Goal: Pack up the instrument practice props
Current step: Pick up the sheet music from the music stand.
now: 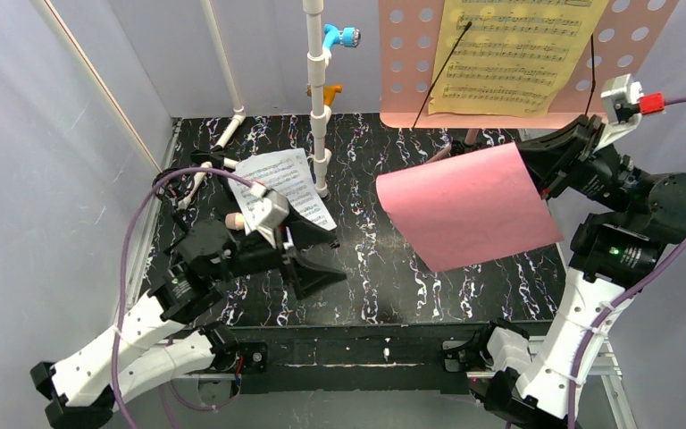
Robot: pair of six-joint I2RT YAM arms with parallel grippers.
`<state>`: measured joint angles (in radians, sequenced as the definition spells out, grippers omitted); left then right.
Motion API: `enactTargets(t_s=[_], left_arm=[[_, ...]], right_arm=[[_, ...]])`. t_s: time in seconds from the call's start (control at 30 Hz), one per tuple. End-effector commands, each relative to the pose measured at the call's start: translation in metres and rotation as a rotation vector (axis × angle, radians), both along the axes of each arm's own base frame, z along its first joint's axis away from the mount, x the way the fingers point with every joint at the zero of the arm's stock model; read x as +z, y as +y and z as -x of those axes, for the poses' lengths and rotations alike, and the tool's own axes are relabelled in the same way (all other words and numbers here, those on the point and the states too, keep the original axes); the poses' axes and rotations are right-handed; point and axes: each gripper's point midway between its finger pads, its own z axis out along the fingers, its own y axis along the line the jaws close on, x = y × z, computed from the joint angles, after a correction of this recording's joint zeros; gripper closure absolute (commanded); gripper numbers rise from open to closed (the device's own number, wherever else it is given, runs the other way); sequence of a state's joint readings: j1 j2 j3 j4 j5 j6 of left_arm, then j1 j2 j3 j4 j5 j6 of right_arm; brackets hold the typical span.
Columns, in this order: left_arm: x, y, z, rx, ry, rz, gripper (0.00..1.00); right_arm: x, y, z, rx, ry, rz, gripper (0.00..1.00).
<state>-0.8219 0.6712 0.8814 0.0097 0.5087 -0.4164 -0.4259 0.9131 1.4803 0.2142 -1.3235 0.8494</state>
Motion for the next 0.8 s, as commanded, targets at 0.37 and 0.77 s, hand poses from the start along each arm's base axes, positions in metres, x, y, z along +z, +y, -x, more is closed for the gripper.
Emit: enactTargets(t_s=[0.37,0.77], left_arm=[[-0.109,-0.027,0.011,0.022,-0.037,-0.085,0.02],[-0.112,-0.027,-0.043,0.32,-0.619,-0.358,0.02]], right_arm=[[-0.164,-0.003,0.003,0.016,0.45,-0.08,0.99],[-0.199,-0.003,0.004,0.008,0.568,-0.117,0.99]])
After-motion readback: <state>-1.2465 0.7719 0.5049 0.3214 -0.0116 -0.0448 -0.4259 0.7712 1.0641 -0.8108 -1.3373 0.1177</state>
